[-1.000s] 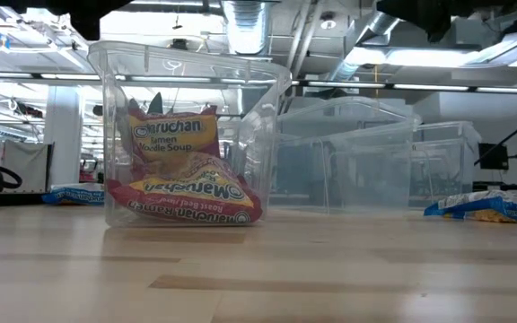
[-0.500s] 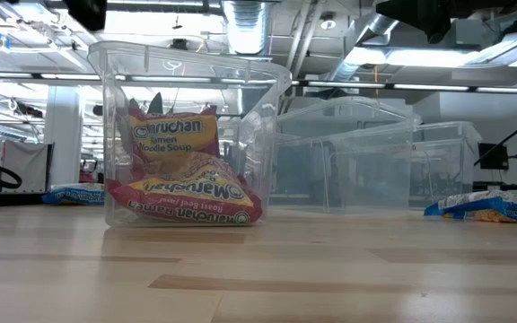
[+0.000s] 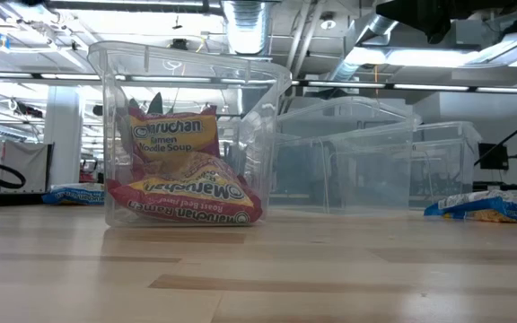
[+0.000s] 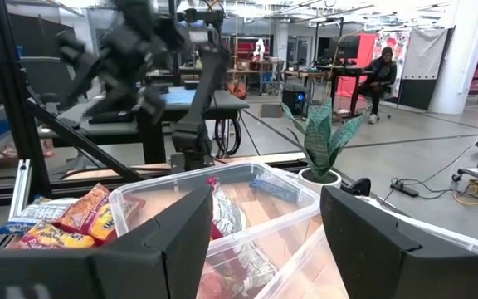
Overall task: Sort Maruchan noodles
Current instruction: Put the red noodle pack into the middle bin
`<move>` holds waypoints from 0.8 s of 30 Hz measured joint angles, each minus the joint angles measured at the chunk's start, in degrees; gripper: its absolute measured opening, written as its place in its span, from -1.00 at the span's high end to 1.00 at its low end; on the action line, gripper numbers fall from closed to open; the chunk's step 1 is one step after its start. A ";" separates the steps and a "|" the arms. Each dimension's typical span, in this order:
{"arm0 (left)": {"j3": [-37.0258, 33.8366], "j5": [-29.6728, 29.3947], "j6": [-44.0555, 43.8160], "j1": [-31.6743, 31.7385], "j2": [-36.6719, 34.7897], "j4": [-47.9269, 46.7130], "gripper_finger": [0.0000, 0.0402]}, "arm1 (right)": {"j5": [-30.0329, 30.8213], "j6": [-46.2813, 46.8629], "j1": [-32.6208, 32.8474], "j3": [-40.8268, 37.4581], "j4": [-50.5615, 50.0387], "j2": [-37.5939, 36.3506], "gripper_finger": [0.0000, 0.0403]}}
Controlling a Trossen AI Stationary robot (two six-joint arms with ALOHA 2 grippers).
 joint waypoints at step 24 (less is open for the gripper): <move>21.40 -10.46 -46.78 -23.86 43.27 -47.08 0.28 | 0.34 -5.64 -0.07 0.04 -0.50 0.02 -0.23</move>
